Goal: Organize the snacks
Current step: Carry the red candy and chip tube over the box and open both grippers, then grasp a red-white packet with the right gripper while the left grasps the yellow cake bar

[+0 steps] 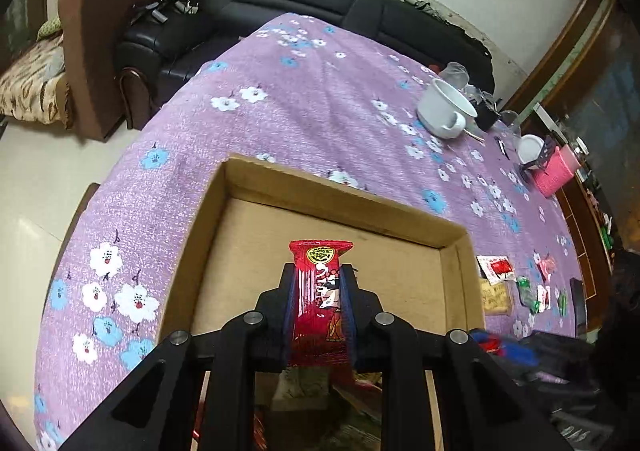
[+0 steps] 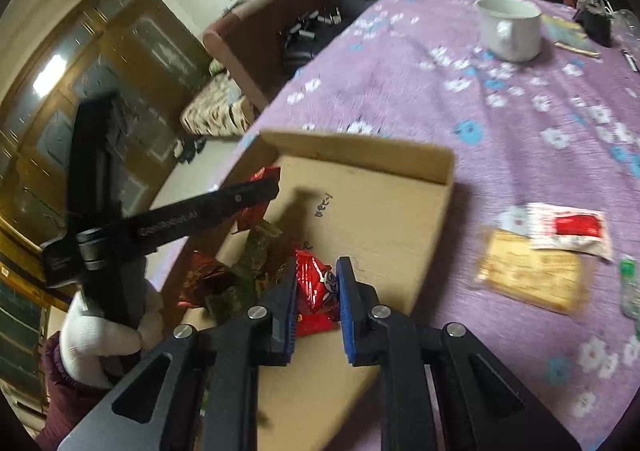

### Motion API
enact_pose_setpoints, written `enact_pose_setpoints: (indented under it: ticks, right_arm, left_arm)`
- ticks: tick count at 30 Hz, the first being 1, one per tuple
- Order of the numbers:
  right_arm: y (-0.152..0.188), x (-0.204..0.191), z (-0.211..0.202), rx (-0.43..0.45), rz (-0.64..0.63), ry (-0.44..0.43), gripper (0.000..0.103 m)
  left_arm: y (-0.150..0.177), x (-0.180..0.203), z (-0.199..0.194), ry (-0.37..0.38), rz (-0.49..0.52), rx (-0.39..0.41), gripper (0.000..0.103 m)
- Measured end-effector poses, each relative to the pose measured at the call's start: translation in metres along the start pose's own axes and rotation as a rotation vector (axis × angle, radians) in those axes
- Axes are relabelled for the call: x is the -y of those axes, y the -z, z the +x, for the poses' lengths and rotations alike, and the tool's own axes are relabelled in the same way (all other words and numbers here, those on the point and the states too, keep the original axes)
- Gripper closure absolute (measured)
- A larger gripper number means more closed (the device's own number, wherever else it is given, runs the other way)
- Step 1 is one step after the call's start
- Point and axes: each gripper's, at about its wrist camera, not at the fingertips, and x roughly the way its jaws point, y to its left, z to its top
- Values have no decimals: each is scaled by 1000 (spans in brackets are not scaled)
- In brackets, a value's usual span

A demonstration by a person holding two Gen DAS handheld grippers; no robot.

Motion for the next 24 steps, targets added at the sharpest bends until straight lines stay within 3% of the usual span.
enact_pose_setpoints:
  ticks: [3, 5, 7, 8, 10, 13, 18, 24]
  right_arm:
    - [-1, -2, 17, -18, 2, 14, 85]
    - [0, -3, 22, -14, 9, 23, 85]
    - [1, -1, 21, -1, 21, 14, 74]
    - [2, -1, 17, 8, 20, 11, 69]
    - [2, 0, 6, 35, 9, 15, 68]
    - [4, 7, -18, 76, 10, 16, 65]
    - [12, 40, -63, 151, 55, 41, 55]
    - [12, 111, -101, 179, 138, 211, 55]
  left_arm:
    - [-1, -10, -1, 26, -30, 4, 77]
    - [-1, -16, -3, 39, -50, 6, 64]
    - [0, -18, -6, 53, -66, 15, 45]
    - [0, -19, -10, 73, -76, 29, 42]
    - [2, -18, -18, 87, -97, 51, 30]
    - [3, -11, -34, 101, -123, 84, 21]
    - [13, 12, -61, 242, -142, 144, 20]
    - [50, 43, -78, 414, -160, 136, 20]
